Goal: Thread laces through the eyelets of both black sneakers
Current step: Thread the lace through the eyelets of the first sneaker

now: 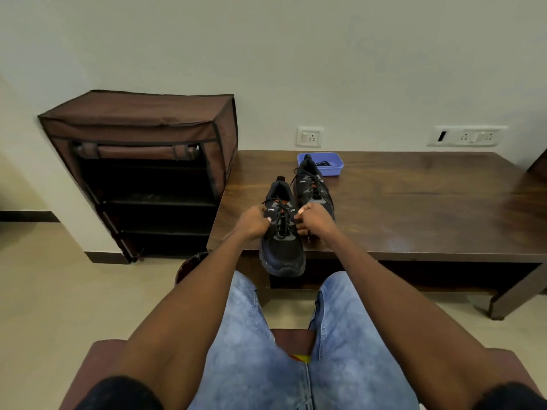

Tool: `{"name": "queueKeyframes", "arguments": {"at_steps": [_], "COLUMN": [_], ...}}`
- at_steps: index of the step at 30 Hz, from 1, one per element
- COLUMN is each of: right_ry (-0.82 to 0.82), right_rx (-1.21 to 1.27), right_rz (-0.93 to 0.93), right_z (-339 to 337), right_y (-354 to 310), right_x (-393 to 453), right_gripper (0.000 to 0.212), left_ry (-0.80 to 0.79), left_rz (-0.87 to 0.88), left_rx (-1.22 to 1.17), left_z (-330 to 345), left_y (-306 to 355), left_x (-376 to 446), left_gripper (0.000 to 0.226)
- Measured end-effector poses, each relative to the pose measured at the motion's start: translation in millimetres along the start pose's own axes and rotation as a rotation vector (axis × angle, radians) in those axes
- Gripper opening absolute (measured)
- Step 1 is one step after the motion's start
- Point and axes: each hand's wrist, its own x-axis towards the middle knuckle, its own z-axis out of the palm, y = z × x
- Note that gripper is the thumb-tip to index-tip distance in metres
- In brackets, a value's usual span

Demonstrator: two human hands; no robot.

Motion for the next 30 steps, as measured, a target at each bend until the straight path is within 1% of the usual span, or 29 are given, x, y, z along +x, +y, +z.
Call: {"name": "queueKeyframes", "arguments": {"at_steps": [2,4,7,8,10,12,13,15,17,20,22,24,28,30], "right_ry": [0.007,0.033,0.03,0.017,0.004,0.053,0.081,0.114,0.115,0.107,0.152,0.235,0.5,0.631], "right_rx": [-0.04,-0.208,-0.346,-0.371,-0.429,-0.497,-0.531,-0.541,-0.42,-0.01,0.185,0.271,0.322,0.363], "right_rz": [-0.02,-0.086,-0.163,-0.194,-0.236,-0.25,-0.251,-0.25,-0.221,-0.094,-0.033,-0.014,-0.03,-0.002], "right_z": [-3,-3,1,4,10,13,14,13,8,3,0,-2,-7,-15], "right_y": [-2,-1,-1,-1,1,5,7,9,12,18,21,23,25,27], "right_x": [4,9,13,14,21,26,28,34,41,48,49,50,41,38], "right_gripper": [0.016,0.009,0.019,0.021,0.02,0.025,0.028,0.026,0.024,0.026,0.026,0.025,0.023,0.023], "left_ry": [0.009,0.034,0.079,0.077,0.053,0.031,0.047,0.13,0.221,0.314,0.404,0.497,0.661,0.761], "left_rz": [0.032,0.074,0.146,0.172,0.2,0.195,0.192,0.175,0.162,0.125,0.044,-0.069,-0.226,-0.331], "left_rx": [0.008,0.033,0.088,0.11,0.142,0.162,0.165,0.136,0.056,-0.065,-0.248,-0.467,-0.725,-0.836], "left_z": [-3,-6,-7,-6,-2,0,2,5,6,5,0,-12,-41,-55], "left_y": [3,6,7,5,-2,2,2,-2,-9,-17,-15,-10,-17,-25], "left_x": [3,8,22,30,48,50,51,57,63,70,71,73,81,82], "left_gripper": [0.032,0.029,0.025,0.023,0.025,0.029,0.027,0.022,0.014,0.012,0.012,0.012,0.015,0.015]}}
